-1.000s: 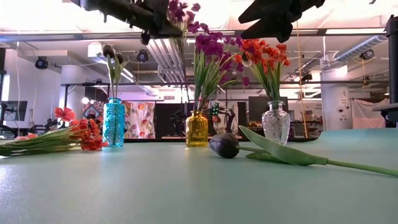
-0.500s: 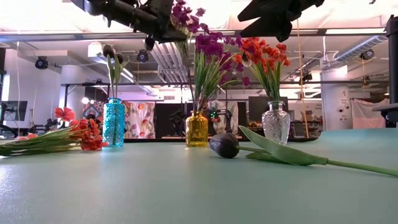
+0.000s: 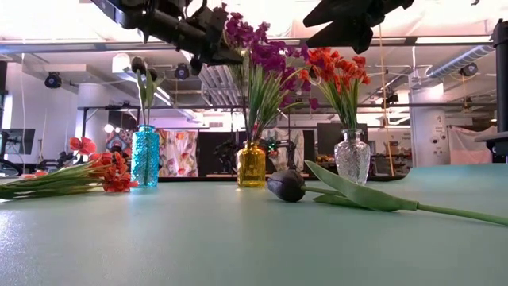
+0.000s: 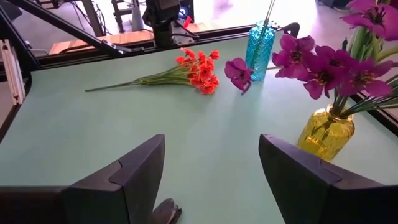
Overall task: Sort flowers into vase by color
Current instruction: Put the purple flowers into the yellow vase
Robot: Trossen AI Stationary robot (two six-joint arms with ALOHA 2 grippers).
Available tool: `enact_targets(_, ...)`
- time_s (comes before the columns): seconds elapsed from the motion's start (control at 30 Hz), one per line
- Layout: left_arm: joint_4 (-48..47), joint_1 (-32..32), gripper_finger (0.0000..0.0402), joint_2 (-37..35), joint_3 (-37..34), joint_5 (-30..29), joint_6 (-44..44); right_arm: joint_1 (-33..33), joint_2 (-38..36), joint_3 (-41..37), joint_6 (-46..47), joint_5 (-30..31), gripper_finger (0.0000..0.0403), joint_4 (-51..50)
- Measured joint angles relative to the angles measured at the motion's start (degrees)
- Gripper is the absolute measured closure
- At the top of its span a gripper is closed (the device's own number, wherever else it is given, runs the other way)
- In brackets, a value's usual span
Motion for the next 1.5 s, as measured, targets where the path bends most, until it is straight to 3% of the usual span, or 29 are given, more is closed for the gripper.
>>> enact_targets(0.97, 1.52, -1.29, 0.0398, 5.88, -0.02, 0.06, -0.82, 0.00, 0.00, 0.00, 0.44, 0.02, 0.0148, 0.16)
enact_targets(1.17, -1.66, -1.36, 0.0346, 5.80, -0.02, 0.13, -0.38, 0.00, 0.00, 0.00, 0.44, 0.02, 0.0149, 0.16)
enact_targets(1.5, -10.02, -1.77, 0.0209, 2.94, -0.04, 0.19, -0.35, 0.00, 0.00, 0.00, 0.44, -0.01, 0.0144, 0.12)
